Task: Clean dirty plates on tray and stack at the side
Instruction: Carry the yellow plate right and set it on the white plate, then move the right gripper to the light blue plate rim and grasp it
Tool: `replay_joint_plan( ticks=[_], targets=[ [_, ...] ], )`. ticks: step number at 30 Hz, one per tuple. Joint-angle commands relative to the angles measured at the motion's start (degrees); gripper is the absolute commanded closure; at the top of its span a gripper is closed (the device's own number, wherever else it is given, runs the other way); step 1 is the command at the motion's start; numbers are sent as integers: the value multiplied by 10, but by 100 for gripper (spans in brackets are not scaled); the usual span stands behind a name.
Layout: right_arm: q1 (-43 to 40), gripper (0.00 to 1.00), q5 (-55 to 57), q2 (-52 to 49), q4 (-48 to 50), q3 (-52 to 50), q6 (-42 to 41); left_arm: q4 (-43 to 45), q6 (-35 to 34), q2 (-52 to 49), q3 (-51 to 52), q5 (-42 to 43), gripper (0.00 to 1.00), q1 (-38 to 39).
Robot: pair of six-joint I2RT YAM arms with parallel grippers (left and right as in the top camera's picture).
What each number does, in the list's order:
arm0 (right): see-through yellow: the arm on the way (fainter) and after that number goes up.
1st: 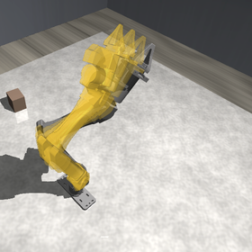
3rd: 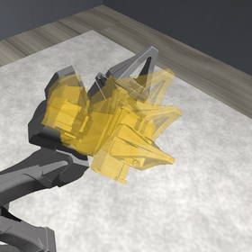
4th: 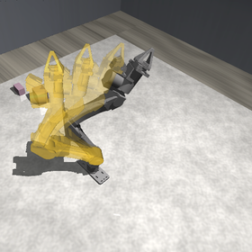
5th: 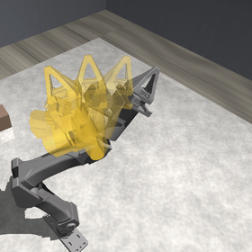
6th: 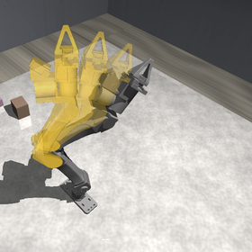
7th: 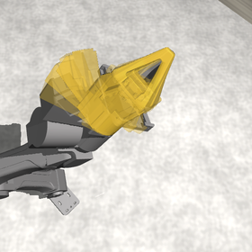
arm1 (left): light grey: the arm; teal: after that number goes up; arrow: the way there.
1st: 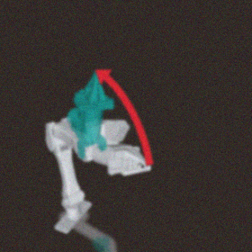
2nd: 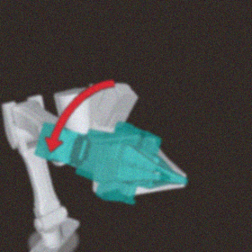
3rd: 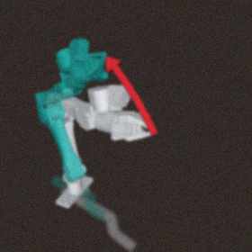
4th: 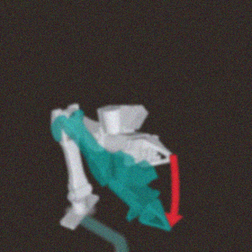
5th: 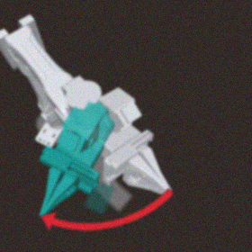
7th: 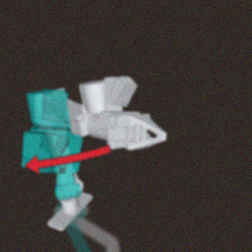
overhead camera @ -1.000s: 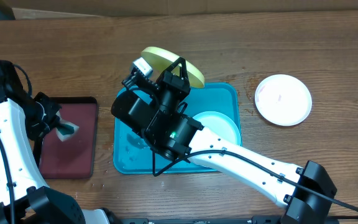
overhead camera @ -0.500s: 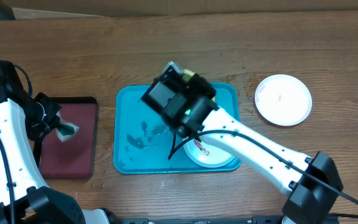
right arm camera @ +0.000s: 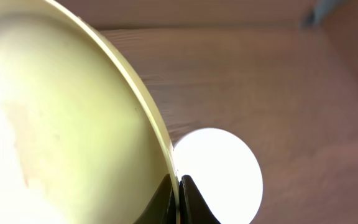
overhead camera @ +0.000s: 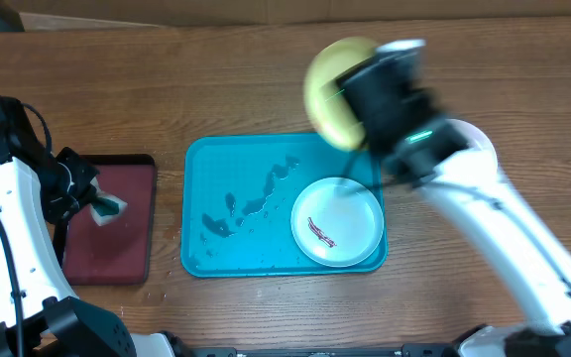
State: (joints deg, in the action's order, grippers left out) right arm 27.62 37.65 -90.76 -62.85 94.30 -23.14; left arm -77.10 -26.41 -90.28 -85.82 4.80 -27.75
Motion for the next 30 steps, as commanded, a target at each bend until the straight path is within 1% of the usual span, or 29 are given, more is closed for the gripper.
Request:
replay_joint_plan(
  ticks=[1, 3, 4, 5, 7, 10, 13, 15, 18, 23, 24, 25, 28, 29, 30],
  targets=[
    [-159, 96, -250, 30, -21, 16, -54, 0, 14, -1, 6, 13, 96, 0],
    [-241, 96, -296, 26, -46, 7, -54, 0, 14, -1, 7, 15, 96, 0],
    [-280, 96, -305, 24, -56, -3, -54, 1, 14, -1, 7, 21, 96, 0],
    [-337, 96, -304, 20, -67, -23, -49, 1, 14, -1, 7, 28, 96, 0],
    [-387, 96, -309, 19, -61, -57, -35, 5, 14, -1, 7, 28, 96, 0],
    [-441, 96, -343, 19, -23, -118, -14, 7, 13, -1, 7, 28, 96, 1],
    [-470, 96, -387, 19, 41, -188, -4, 8, 14, -1, 7, 28, 96, 4],
    [-475, 96, -399, 19, 87, -229, -4, 9, 14, -1, 7, 27, 96, 7],
    [-474, 96, -404, 19, 146, -277, -4, 9, 17, -1, 7, 27, 96, 8],
    [-474, 96, -403, 16, 216, -336, -4, 11, 18, -1, 7, 27, 96, 8],
    [-474, 93, -403, 15, 226, -343, -5, 11, 18, -1, 8, 27, 96, 8],
    [-474, 88, -403, 14, 232, -350, -5, 11, 18, -1, 8, 27, 96, 8],
    [-474, 43, -427, 12, 228, -351, -6, 14, 18, -1, 12, 27, 96, 8],
    [-474, 34, -449, 12, 228, -351, -6, 16, 18, -1, 14, 27, 96, 8],
    [-473, 29, -477, 12, 229, -351, -2, 19, 18, -1, 16, 27, 96, 8]
  ],
)
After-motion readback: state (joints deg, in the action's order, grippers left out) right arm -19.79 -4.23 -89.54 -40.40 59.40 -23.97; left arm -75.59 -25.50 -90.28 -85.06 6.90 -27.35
